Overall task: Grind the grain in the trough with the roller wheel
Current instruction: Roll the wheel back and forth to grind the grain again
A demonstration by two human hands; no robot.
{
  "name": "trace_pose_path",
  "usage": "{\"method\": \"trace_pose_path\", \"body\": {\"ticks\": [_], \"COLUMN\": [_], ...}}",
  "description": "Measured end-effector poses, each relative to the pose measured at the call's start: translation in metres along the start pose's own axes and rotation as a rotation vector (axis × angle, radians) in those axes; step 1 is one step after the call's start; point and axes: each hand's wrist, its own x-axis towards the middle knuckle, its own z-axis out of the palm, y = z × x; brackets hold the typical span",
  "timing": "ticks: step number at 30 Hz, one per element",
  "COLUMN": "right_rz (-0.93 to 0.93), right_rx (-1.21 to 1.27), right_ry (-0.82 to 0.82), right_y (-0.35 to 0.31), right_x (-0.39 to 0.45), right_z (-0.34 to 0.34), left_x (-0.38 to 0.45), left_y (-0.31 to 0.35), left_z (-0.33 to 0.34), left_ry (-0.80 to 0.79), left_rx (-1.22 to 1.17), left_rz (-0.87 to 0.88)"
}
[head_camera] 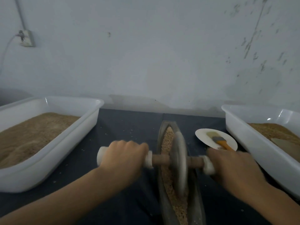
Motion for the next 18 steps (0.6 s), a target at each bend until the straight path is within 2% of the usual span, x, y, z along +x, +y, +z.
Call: {"method": "trace_pose_path", "body": {"ticks": [1,4,6,7,8,10,12,16,18], "right_rz": [-0.006,-0.017,0.068,0.092,0.094,0.136,0.198,0.286,0.27], "right_rx": [0.003,0.015,0.053,0.05,0.011,-0.058,-0.061,0.065,0.021], "right_ry": [-0.014,-0.196,-0.392,-0.427,-0.417,-0.192,-0.056,-0.116,-0.097], "right_y": [-0.001,-0.002,-0.002,-0.004,-0.005,-0.002,0.0,0.005,0.005], "right_x": [-0.009,-0.025,-0.017,-0.013,-0.01,0.003,0.02,0.053,0.052], "right_z": [-0.009,-0.016,-0.022,-0.021,-0.016,0.003,0.02,0.036,0.036], "left_x": [-0.015,-0.044,-0.044,-0.038,-0.028,0.003,0.038,0.08,0.077], "left_y": [0.001,-0.001,-0.001,0.0,0.002,0.002,0.002,0.002,0.001], "left_z": [-0.006,-0.019,-0.02,-0.017,-0.013,-0.005,0.001,0.003,0.004], "left_ry": [-0.001,-0.023,-0.059,-0.058,-0.045,-0.026,-0.001,0.077,0.076], "left_rx": [-0.001,-0.008,-0.008,0.004,0.016,0.026,0.051,0.126,0.125], "left_rz": [0.022,0.046,0.034,0.021,0.006,-0.02,-0.04,-0.029,-0.015]}}
